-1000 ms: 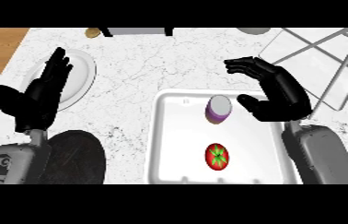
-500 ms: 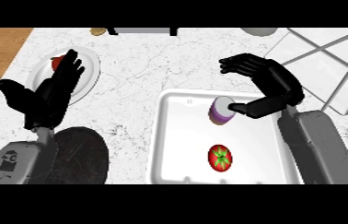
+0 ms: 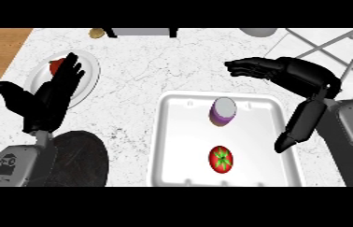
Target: Pick the tomato from the tray and place it in the tiered shelf
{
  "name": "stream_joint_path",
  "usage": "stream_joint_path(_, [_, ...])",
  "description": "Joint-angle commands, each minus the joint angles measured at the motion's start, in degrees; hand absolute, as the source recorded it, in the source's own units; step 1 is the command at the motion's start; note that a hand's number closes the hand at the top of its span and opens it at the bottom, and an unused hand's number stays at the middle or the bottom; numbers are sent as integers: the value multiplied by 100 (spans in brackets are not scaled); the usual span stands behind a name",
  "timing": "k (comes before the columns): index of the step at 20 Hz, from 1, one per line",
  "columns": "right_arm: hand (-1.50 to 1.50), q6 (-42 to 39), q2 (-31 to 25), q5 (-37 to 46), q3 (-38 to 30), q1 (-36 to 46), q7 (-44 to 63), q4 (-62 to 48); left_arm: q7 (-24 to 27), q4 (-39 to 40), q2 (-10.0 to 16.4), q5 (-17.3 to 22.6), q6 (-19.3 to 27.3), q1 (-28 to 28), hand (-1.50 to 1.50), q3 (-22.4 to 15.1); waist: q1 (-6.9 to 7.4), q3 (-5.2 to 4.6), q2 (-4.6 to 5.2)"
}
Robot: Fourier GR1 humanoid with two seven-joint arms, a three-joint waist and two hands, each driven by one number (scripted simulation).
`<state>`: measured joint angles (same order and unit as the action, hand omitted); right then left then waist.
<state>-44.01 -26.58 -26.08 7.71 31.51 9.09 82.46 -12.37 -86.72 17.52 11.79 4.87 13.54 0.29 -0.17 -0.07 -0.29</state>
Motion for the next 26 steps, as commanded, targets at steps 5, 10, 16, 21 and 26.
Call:
stream_joint_path(5, [-150,-370,-1035,2138,801,951,607,1844,-65,-2,-7,16,-10,16,0,16,-19,-4,-61])
stream_joint_path(10, [-150,181,-572,3402,1709,208,1079,2798,110,111,-5,-8,-87,-19,0,95,-25,6,11])
stream_joint_path(16, [-150,378,148,4360,2586,-334,1735,3120,136,52,16,-8,-264,-152,0,199,24,6,23])
stream_joint_path(21, [-150,-16,-254,4966,2820,-529,1938,3389,-161,251,50,-15,-244,301,0,291,-20,8,26])
stream_joint_path(26, [-150,-97,5,5748,2959,-601,1843,3072,79,-31,-269,-213,-153,-98,0,133,34,7,25])
